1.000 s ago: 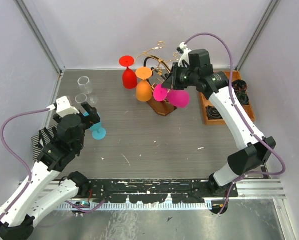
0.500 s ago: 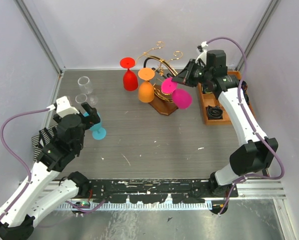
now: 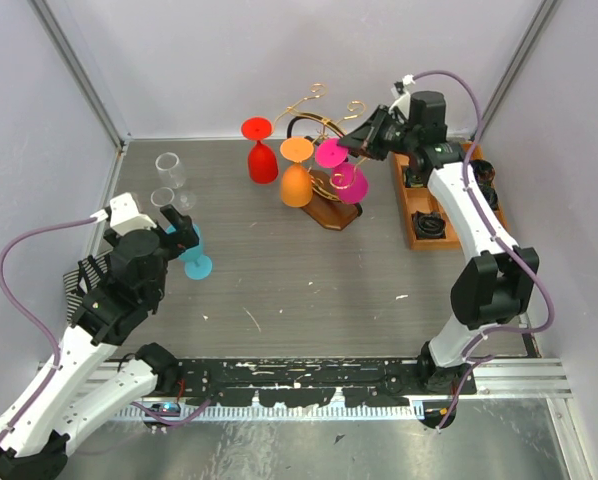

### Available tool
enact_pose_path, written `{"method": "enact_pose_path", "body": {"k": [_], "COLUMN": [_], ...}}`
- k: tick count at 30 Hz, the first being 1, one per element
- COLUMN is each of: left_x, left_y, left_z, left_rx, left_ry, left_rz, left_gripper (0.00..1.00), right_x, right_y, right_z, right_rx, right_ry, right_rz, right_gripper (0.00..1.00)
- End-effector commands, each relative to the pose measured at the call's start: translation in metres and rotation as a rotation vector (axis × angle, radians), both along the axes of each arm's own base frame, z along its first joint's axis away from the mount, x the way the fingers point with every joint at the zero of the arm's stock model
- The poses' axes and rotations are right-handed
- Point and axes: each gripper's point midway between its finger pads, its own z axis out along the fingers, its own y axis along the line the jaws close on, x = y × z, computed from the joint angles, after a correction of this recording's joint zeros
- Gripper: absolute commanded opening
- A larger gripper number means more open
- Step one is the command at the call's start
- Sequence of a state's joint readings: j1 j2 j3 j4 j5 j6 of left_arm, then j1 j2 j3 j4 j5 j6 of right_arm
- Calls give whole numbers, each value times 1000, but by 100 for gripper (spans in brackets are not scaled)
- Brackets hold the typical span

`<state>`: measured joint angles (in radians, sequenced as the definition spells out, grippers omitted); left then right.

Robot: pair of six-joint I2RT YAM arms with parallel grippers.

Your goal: Take the wine glass off the wine glass rack

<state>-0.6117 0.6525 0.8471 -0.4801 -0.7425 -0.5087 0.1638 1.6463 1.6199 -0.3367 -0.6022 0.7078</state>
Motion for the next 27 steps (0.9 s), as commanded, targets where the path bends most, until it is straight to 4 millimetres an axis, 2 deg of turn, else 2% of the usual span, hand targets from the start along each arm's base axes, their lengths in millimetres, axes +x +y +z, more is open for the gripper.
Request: {"method": "enact_pose_path", "body": {"k": [1,8,12,15,20,23,27], "left_x": [-2,-4,-7,-10,-14,-17,-22], "left_y": [3,3,6,9,14,16,22], "left_z": [18,21,22,21,19,20,20], "left_rx": [-10,-16,-19,-20,-18,-21,-25], "left_ry": [-34,-36,-43,-44,-45,-48,-55], "left_rz": [5,-2,7,13,20,23,37], "left_gripper": [98,98,98,98,98,98,98], "right_x": [-17,-70,-102,-139,-192,-212,-225], "right_y": [31,42,47,57,69,80,93], "right_z": [58,102,111,112,82,49,-7], "right_rx": [85,149,171,131,-30,-178,-448], "right_ry": [-153,-237,-222,-227,-193,-182,-190], "right_rz": [123,269,348,421,463,448,369], "right_gripper": [1,1,1,1,1,1,1]}}
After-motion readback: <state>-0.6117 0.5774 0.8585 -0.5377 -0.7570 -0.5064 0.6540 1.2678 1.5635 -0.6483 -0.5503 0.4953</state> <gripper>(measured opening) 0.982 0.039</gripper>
